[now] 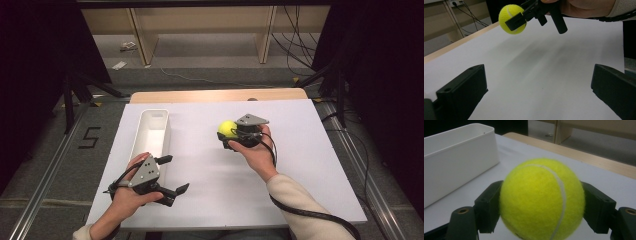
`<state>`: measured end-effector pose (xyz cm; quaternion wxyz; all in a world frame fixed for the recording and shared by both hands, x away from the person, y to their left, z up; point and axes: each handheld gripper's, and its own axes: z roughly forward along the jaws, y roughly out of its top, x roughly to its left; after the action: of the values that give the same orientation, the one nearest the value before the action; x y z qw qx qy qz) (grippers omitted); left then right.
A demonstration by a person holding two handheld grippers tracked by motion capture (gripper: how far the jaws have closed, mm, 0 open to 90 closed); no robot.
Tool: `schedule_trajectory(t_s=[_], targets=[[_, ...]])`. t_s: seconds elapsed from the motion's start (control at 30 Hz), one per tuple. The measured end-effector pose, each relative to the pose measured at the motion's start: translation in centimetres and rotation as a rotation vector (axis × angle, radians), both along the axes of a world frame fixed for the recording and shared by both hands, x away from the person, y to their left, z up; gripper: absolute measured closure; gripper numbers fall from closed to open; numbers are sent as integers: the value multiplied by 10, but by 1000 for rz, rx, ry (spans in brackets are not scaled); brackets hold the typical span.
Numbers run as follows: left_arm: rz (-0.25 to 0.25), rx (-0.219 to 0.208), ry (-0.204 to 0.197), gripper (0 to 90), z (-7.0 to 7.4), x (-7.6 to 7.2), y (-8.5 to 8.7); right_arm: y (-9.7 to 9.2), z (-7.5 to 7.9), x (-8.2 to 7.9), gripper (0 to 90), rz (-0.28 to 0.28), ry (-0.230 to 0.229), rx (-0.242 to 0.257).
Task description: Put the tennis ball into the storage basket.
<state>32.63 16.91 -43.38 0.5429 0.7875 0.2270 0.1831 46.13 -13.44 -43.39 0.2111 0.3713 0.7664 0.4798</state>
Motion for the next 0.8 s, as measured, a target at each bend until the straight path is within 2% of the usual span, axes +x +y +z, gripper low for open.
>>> schedule_trajectory(t_s=[0.8], targets=[[2, 0, 2, 0, 0, 0, 0, 5, 3, -3, 264, 19, -6, 8]])
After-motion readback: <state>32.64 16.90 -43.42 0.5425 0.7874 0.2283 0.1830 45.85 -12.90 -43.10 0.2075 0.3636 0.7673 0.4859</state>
